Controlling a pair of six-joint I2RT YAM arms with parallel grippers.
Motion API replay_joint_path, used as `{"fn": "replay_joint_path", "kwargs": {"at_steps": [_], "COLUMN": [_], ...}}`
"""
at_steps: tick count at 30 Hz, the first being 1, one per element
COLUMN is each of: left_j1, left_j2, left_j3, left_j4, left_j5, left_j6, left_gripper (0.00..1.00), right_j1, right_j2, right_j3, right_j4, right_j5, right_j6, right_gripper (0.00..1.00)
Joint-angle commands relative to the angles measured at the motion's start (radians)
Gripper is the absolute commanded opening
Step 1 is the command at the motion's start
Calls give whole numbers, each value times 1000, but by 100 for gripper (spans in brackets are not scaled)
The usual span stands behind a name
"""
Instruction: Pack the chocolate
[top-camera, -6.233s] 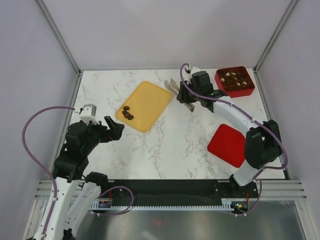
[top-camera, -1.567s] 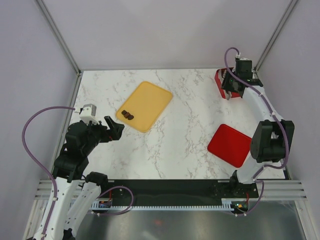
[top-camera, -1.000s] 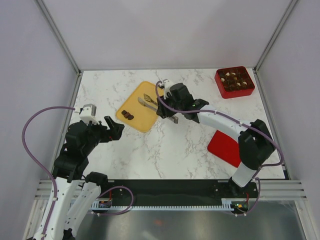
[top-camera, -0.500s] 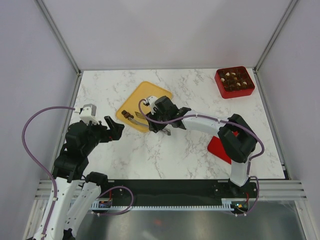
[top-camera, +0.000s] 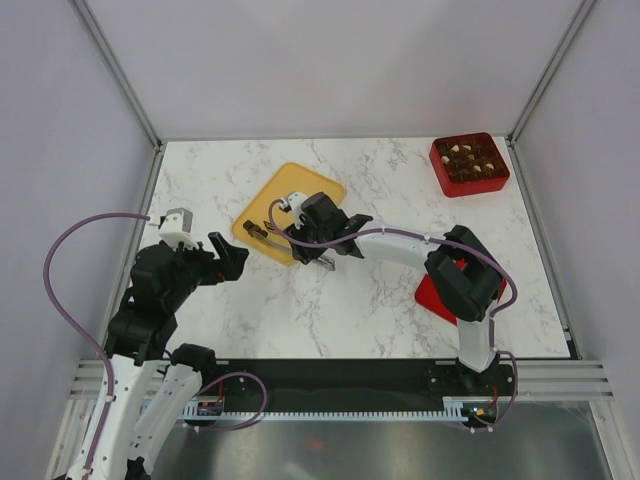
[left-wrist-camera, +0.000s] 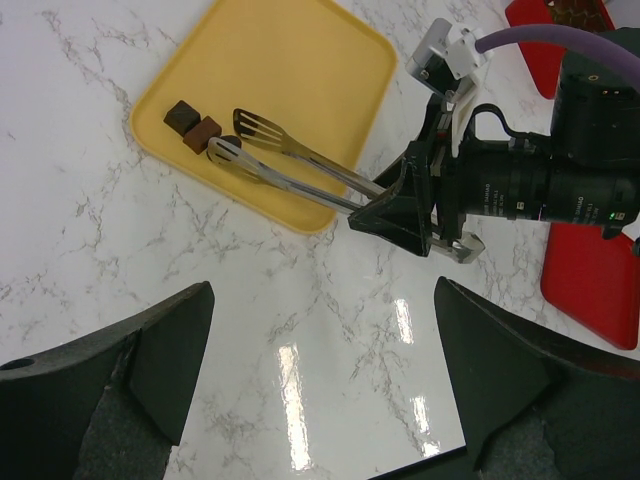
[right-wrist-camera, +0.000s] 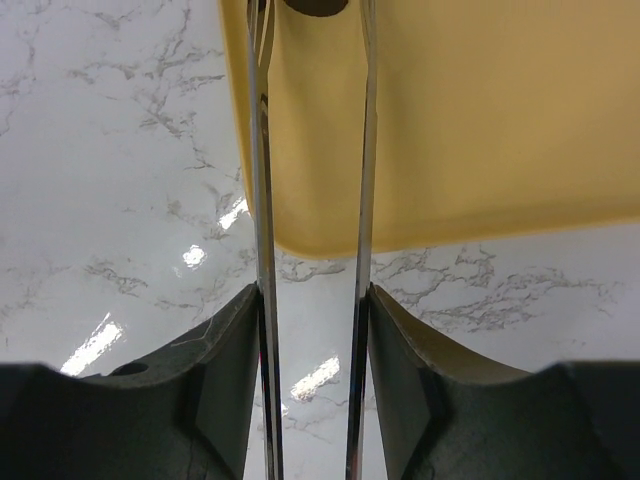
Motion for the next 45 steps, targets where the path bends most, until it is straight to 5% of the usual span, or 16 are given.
{"fn": "replay_joint_path", "kwargs": {"at_steps": [1, 24, 31, 45], "left_j1": [4, 6, 6, 4], "left_j2": [-5, -5, -1, 1], "left_j3": [-6, -6, -8, -8], "left_j4": [29, 29, 30, 29], "left_j5": [-8, -10, -11, -1], "left_j6": [13, 13, 13, 12], "left_gripper": [100, 100, 100, 100], "right_j1": [10, -11, -154, -685], "right_j2": [12, -110, -191, -382], "right_j3": [52, -11, -22, -42], "right_j4": [42, -12, -61, -155], "right_j5": [21, 121, 111, 219], "right_j6": [-16, -16, 47, 129], "right_gripper": [51, 35, 34, 33]}}
